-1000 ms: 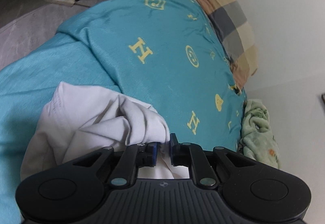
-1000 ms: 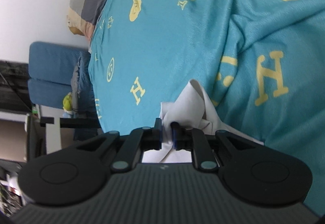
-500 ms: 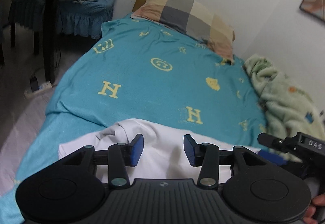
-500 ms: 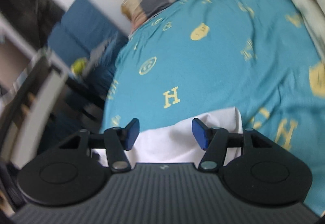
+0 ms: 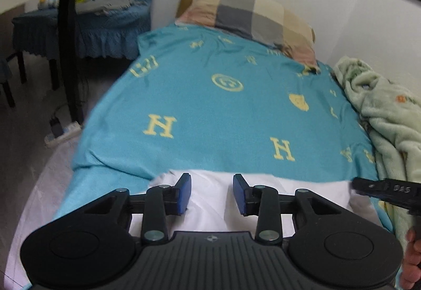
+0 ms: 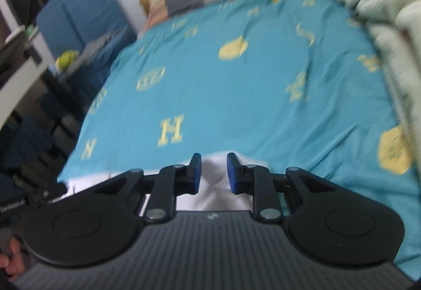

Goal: Fold clothes

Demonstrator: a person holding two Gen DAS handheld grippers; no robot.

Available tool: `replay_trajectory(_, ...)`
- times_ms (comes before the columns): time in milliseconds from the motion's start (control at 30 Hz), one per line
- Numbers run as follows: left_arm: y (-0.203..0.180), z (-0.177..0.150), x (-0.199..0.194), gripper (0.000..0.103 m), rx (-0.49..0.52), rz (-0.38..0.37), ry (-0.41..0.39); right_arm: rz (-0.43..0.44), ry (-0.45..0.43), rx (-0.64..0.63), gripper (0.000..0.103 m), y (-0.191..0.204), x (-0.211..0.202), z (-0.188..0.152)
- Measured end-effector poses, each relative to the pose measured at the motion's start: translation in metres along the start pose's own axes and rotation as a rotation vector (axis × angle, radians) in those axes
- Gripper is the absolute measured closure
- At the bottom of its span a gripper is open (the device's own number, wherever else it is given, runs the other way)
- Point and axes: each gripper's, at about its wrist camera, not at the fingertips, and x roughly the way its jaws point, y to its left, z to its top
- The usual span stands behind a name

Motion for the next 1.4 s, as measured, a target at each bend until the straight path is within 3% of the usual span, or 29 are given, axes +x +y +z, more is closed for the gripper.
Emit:
replay_trajectory(67,0.003,0.0,-0.013,0.059,0.011,0.001,-0.013,-0.016,-0.042,0.029,0.076,-0.005,-0.013,0.007)
replay_trajectory(200,0.006,-0.002,-0.028,0.058,0.031,-0.007,-0.007,0.018,-0.029,0.133,0.072,-0.022,-0.028,0.011)
replay_trajectory(267,0.006,-0.004,-0.031,0.058,0.041,-0.006,0.0,0.042,-0.013,0.192,0.064,-0.029,-0.031,0.01)
replay_trajectory(300,0.007,-0.005,-0.028,0.058,0.036,0.002,0.014,0.05,-0.005,0.211,0.055,-0.031,-0.032,0.009)
replay_trajectory(333,0.008,-0.005,-0.024,0.058,0.03,0.011,0.029,0.041,0.001,0.199,0.048,-0.03,-0.03,0.008)
replay_trajectory(500,0.018,-0.007,-0.001,0.058,-0.016,0.039,0.076,-0.005,0.054,0.101,0.048,-0.02,-0.011,-0.001)
replay_trajectory(567,0.022,-0.009,0.004,0.064,-0.047,0.021,0.078,-0.008,0.074,0.045,0.049,-0.014,-0.001,-0.007)
replay_trajectory(600,0.024,-0.009,0.005,0.076,-0.056,0.009,0.076,-0.011,0.083,0.017,0.055,-0.01,0.004,-0.009)
replay_trajectory(633,0.024,-0.009,0.005,0.091,-0.061,0.0,0.068,-0.029,0.084,-0.015,0.07,-0.007,0.007,-0.011)
replay_trajectory(700,0.023,-0.009,0.003,0.095,-0.069,-0.01,0.043,-0.07,0.084,-0.05,0.093,-0.006,0.011,-0.014)
replay_trajectory(900,0.022,-0.001,-0.008,0.096,-0.072,-0.012,-0.018,-0.068,0.009,0.019,0.095,-0.017,-0.002,-0.009)
replay_trajectory(1100,0.022,-0.005,0.012,0.095,-0.064,0.015,0.04,-0.088,0.076,0.035,0.093,-0.024,0.017,-0.018)
replay_trajectory(1233,0.022,-0.004,0.001,0.087,-0.065,0.023,0.021,-0.086,0.029,0.029,0.092,-0.015,0.0,-0.012)
replay_trajectory(1400,0.01,-0.006,-0.028,0.076,-0.002,0.043,-0.026,-0.025,-0.004,-0.034,0.092,0.008,-0.022,-0.014)
